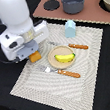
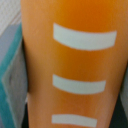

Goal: Interact with the objects in diverse but meaningful ways.

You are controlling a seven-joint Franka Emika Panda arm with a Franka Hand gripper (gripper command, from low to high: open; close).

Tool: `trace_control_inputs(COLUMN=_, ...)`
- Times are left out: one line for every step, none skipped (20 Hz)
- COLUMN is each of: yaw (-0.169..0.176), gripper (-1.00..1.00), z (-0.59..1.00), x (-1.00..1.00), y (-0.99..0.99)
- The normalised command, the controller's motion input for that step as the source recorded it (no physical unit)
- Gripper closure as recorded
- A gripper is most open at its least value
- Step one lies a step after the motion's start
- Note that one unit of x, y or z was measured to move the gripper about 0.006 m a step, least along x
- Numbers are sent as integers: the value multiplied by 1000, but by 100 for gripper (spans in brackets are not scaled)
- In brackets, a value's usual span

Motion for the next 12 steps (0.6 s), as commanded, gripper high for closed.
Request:
trace_control_inputs(yaw=-60, gripper=100, z=360, x=-626, y=-654)
trace_control_inputs(yaw=-47, gripper=100, z=417, x=-494, y=-740)
trace_control_inputs(yaw=-38, gripper=100, z=454, x=-329, y=-820)
trace_control_inputs(yaw=-25, gripper=100, z=463, x=-171, y=-911)
trace_control_inputs(yaw=-2, gripper=100, z=486, x=0, y=-1000)
trace_control_inputs(yaw=0, gripper=100, z=509, x=111, y=-1000)
trace_control_inputs(yaw=0, gripper=100, z=477, x=169, y=-1000)
trace_control_inputs(yaw=0, gripper=100, z=443, x=237, y=-1000)
trace_control_inputs(yaw=0, gripper=100, z=463, x=377, y=-980)
trace_control_inputs(yaw=0, gripper=100, z=491, x=469, y=-926)
trace_control_inputs(yaw=0, gripper=100, z=520, x=537, y=-880)
trace_control_inputs(yaw=2, gripper=100, z=537, x=591, y=-840)
